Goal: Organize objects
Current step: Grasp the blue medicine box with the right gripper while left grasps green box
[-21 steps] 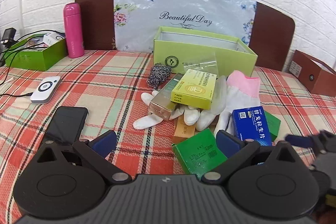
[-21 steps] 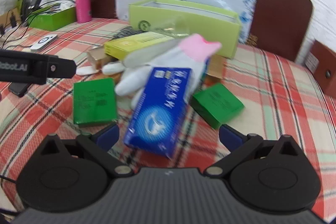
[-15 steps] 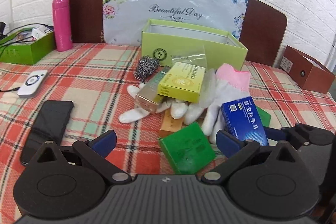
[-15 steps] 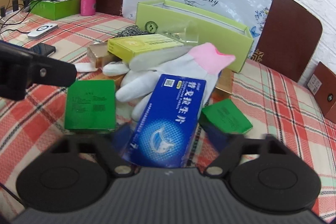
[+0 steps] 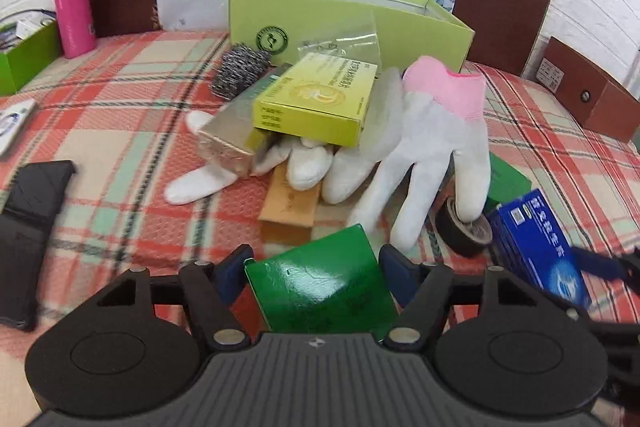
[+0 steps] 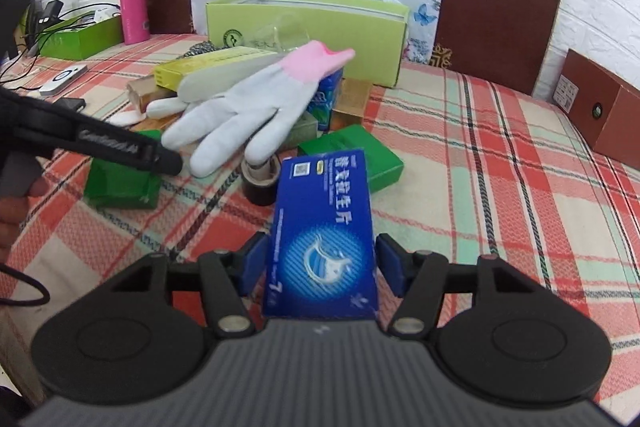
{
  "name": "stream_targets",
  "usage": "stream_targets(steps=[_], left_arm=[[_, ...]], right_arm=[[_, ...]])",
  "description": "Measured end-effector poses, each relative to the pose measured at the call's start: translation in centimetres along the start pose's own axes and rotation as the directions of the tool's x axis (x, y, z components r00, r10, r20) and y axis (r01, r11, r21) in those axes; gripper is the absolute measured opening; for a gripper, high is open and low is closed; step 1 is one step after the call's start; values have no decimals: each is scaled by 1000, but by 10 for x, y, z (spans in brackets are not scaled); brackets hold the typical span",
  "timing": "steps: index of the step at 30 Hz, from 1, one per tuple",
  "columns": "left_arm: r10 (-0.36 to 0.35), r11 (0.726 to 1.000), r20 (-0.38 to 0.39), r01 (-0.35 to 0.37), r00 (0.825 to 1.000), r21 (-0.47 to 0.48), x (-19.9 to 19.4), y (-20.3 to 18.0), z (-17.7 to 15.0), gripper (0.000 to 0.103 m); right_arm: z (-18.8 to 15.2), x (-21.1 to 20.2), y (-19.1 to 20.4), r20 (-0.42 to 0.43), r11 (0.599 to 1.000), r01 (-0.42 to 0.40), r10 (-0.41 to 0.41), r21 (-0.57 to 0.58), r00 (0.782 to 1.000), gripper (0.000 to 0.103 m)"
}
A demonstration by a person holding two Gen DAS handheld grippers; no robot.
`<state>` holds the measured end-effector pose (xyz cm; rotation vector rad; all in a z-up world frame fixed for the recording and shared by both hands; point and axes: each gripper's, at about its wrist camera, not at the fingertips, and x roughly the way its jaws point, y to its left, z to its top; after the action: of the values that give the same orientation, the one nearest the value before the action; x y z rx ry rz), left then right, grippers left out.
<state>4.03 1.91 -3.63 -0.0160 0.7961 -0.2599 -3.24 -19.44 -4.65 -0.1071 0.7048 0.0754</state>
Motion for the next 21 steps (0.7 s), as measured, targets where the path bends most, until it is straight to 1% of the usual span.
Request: stream_targets(steps=[1,2,3,4,5,9,14,16,17,20,21], left_arm=[[21,1000,13,-21,1000,23,-8,0,-2,73],[54,998,21,-55,998,39,-15,1,-3,79],[88,995,28,-89,996,50,-21,1,-6,84],[110,992,29,-111,994,62,-25,2,-7,84],[109,992,22,-111,994,68,-28,4,-9,84],[70,995,-25,-69,997,70,-27,2,-12,84],[59,998,-30,-58,998,35,-2,-11,-4,84],[21,999,-25,-20,999,45,10,-14,-2,70],[-9,999,-48,11,999,48,19,-15,0,65],[8,997,-50,-4,999,74,16,-17,5,64],[18,996,-45,-14,999,85,10,-16,5,68]], right_arm=[[1,1,2,7,1000,1,-1,-10,1000,63],[3,2,4,12,1000,2,-1,-22,1000,65],[4,3,6,15,999,4,-4,-33,1000,65],[5,5,7,16,999,8,-7,-42,1000,65],[5,6,8,17,999,11,-10,-48,1000,65],[3,7,5,6,999,14,-14,-38,1000,65],[-2,7,-2,-19,999,29,-29,-13,999,65],[-3,7,-2,-22,999,30,-30,-11,999,65],[-4,7,-1,-23,1000,29,-30,-11,999,65],[-3,8,-1,-28,999,30,-30,-13,999,65],[-3,7,-2,-28,999,32,-32,-14,999,65]])
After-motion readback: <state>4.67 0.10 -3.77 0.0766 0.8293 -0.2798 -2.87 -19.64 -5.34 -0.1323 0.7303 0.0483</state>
